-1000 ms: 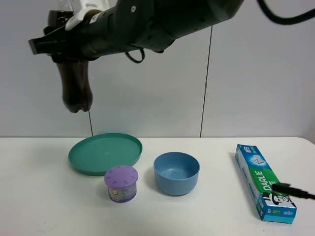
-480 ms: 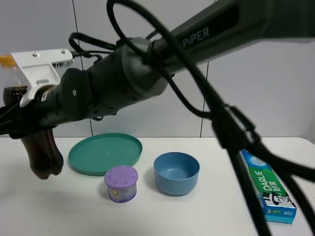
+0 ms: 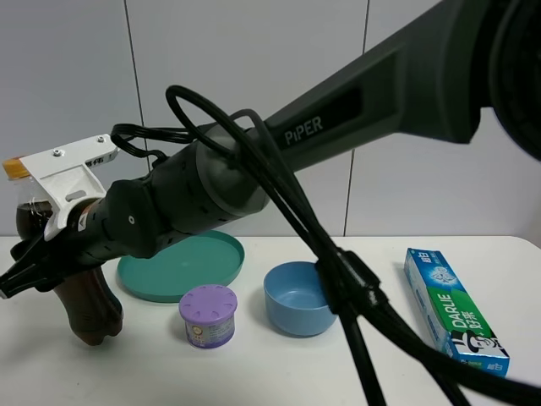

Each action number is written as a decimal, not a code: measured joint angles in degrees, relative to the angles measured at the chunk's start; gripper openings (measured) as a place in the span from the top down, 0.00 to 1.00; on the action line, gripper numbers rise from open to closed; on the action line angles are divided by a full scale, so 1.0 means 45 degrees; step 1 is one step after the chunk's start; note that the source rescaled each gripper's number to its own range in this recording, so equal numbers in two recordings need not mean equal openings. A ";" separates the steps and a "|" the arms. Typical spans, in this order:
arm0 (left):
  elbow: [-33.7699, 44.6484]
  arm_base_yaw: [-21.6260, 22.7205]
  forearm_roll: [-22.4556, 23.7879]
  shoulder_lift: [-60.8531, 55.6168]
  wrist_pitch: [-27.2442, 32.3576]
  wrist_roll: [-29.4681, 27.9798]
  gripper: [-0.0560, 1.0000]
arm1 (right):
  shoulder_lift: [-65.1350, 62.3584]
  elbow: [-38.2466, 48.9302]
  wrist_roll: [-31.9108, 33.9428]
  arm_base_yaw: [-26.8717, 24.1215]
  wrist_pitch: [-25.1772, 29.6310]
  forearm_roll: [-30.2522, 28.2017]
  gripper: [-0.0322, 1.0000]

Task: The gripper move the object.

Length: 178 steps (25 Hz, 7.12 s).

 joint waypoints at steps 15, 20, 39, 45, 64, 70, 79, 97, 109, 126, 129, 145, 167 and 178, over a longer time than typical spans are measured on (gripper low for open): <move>0.0000 0.0000 0.0000 0.0000 0.0000 0.0038 0.00 | 0.0453 -0.0004 0.3980 0.0000 -0.2174 -0.1326 0.97; 0.0000 0.0000 0.0000 0.0000 0.0000 0.0038 0.00 | 0.0517 -0.0004 0.3640 -0.0026 -0.2174 -0.1380 0.97; 0.0000 0.0000 0.0000 0.0000 0.0000 0.0038 0.00 | 0.0517 -0.0004 0.2951 -0.0147 -0.1081 -0.1390 0.97; 0.0000 0.0000 0.0000 0.0000 0.0000 0.0038 0.00 | 0.0517 -0.0004 0.2956 -0.0147 -0.1081 -0.1390 0.97; 0.0000 0.0000 0.0000 0.0000 0.0000 0.0038 0.00 | 0.0517 -0.0004 0.2984 -0.0147 -0.1021 -0.1390 0.95; 0.0000 0.0000 0.0000 0.0000 0.0000 0.0038 0.00 | 0.0401 -0.0154 0.2984 -0.0147 -0.1356 -0.1390 0.65; 0.0000 0.0000 0.0000 0.0000 0.0000 0.0038 0.00 | 0.0373 -0.0154 0.2984 -0.0147 -0.1052 -0.1390 0.54; 0.0000 0.0000 0.0000 0.0000 0.0000 0.0038 0.00 | -0.2256 -0.0154 0.2838 -0.0147 0.1812 -0.1390 0.39; 0.0000 0.0000 0.0000 0.0000 0.0000 0.0053 0.00 | -0.7131 -0.0154 0.0667 -0.0147 0.6738 -0.1633 0.39; 0.0000 0.0000 0.0000 0.0000 0.0000 0.0079 0.00 | -1.2225 -0.0154 0.2178 -0.0754 1.4209 -0.7447 0.39; 0.0000 0.0000 0.0000 0.0000 0.0000 0.0079 0.00 | -1.3084 0.0188 0.2582 -0.1200 1.5161 -0.7601 0.39; 0.0000 0.0000 0.0000 0.0000 0.0000 0.0095 0.00 | -2.1580 0.9370 0.6892 -0.2392 1.6368 -0.7558 0.39; 0.0000 0.0000 0.0000 0.0000 0.0000 0.0095 0.00 | -2.7161 1.3451 0.4288 -1.2783 1.6885 -0.1841 0.39; 0.0000 0.0000 0.0000 0.0000 0.0000 0.0095 0.00 | -3.0055 1.5652 0.4276 -1.3562 1.6937 -0.0882 0.39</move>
